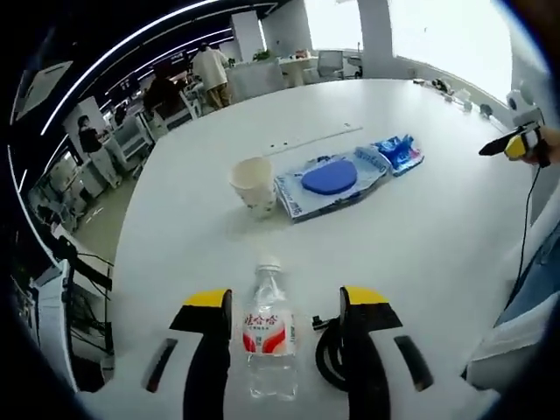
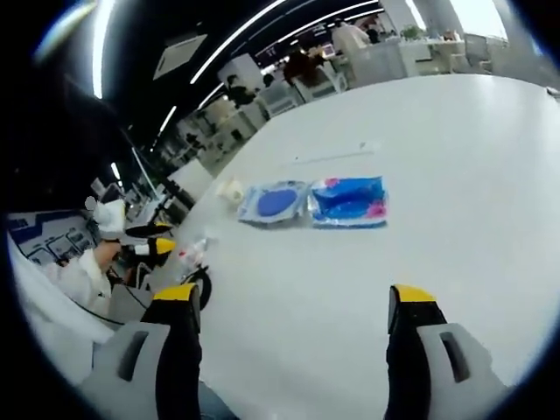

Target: Arrange the tabletop items into an orderly group along one side of the table until the central work area is clear of visible clutter.

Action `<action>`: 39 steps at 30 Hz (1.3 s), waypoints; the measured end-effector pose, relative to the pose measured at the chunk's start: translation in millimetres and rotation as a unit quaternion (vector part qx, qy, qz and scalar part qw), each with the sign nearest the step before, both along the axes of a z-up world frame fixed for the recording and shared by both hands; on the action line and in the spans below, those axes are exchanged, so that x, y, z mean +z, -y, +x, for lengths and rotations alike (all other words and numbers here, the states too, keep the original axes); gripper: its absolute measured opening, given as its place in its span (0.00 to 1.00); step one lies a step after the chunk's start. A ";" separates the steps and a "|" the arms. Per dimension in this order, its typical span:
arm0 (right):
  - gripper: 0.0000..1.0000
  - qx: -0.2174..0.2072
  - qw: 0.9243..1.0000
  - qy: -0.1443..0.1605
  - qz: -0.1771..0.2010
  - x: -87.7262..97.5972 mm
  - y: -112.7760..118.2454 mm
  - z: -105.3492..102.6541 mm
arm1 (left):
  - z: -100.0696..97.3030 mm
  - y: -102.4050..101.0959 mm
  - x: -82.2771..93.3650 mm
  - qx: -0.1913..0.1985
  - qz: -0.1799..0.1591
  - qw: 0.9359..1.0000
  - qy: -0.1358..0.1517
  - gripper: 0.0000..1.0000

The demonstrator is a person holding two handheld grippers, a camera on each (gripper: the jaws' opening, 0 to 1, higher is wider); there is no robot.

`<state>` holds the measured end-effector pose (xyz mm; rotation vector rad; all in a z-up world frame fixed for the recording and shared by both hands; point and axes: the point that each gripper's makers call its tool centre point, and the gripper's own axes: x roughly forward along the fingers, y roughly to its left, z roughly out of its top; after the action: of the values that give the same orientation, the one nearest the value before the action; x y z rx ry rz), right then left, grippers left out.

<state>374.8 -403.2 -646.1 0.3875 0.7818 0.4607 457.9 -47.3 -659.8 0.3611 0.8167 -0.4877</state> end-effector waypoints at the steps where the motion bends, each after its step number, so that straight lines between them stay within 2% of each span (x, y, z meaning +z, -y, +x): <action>1: 0.88 0.001 1.000 -0.001 0.000 -0.7 -0.5 0.0 | 0.7 0.7 -1.3 0.000 -0.004 1.000 -0.008 0.50; 7: 0.87 0.008 1.000 -0.008 -0.002 -5.3 -5.3 -0.7 | 10.9 0.0 -9.4 0.001 0.003 0.999 -0.036 0.50; 15: 0.87 0.013 1.000 -0.013 -0.002 -8.1 -9.5 -1.0 | 25.4 0.9 -29.2 0.003 0.007 0.998 -0.068 0.50; 18: 0.87 0.010 1.000 -0.016 -0.001 -9.8 -8.6 -2.2 | 24.9 4.4 -36.4 0.001 0.010 0.996 -0.084 0.49; 26: 0.86 0.003 1.000 -0.023 -0.003 -16.2 -6.4 -2.9 | 33.5 0.0 -55.8 0.012 0.024 0.995 -0.097 0.50; 29: 0.85 0.006 1.000 -0.027 -0.003 -18.3 -8.8 -2.1 | 33.8 -3.8 -63.9 0.014 0.036 0.994 -0.107 0.49; 39: 0.84 0.020 0.999 -0.037 -0.007 -25.0 -17.0 -3.7 | 35.0 -16.8 -86.0 0.038 0.039 0.991 -0.121 0.43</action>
<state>371.1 -386.2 -671.2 0.3775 0.8657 0.4798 493.0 -30.5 -745.8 0.3449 1.0828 -0.4338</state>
